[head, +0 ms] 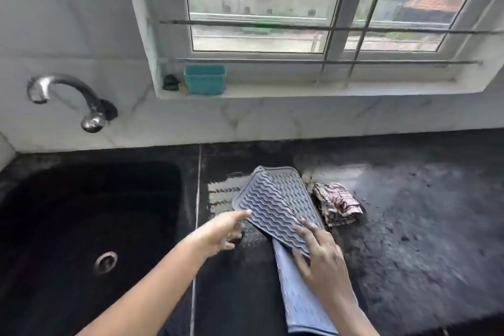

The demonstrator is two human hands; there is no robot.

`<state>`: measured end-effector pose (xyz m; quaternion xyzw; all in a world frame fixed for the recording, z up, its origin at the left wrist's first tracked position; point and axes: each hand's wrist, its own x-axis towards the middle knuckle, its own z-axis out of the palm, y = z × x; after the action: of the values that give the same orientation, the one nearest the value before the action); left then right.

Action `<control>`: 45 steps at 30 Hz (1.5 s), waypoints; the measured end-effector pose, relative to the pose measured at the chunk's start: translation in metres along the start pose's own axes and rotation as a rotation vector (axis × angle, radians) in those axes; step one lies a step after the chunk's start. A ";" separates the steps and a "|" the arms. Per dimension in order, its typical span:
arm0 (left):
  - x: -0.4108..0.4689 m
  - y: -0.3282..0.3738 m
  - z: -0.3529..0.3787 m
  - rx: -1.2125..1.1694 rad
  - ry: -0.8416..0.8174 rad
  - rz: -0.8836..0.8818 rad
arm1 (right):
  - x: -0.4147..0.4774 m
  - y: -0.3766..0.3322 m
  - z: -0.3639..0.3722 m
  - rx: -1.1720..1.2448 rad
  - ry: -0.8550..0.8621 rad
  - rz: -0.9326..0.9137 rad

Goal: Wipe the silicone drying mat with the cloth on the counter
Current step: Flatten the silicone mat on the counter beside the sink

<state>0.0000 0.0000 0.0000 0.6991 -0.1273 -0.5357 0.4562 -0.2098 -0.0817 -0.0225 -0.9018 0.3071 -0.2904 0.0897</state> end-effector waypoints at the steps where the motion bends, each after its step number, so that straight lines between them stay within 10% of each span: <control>1: 0.004 -0.005 0.002 -0.109 -0.019 -0.072 | -0.008 0.005 0.000 -0.005 -0.019 0.040; 12: 0.035 0.003 0.037 -0.797 0.097 -0.145 | -0.056 0.039 -0.003 -0.139 -0.208 0.379; 33: 0.073 0.022 -0.015 -0.185 0.586 0.290 | -0.025 -0.055 -0.006 0.067 -0.321 0.100; 45: 0.084 0.023 -0.077 0.184 0.533 0.339 | 0.004 -0.151 0.045 0.049 -0.726 0.005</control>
<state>0.1068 -0.0299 -0.0350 0.8218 -0.1659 -0.2368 0.4910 -0.1056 0.0356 -0.0055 -0.9430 0.2505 0.0419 0.2152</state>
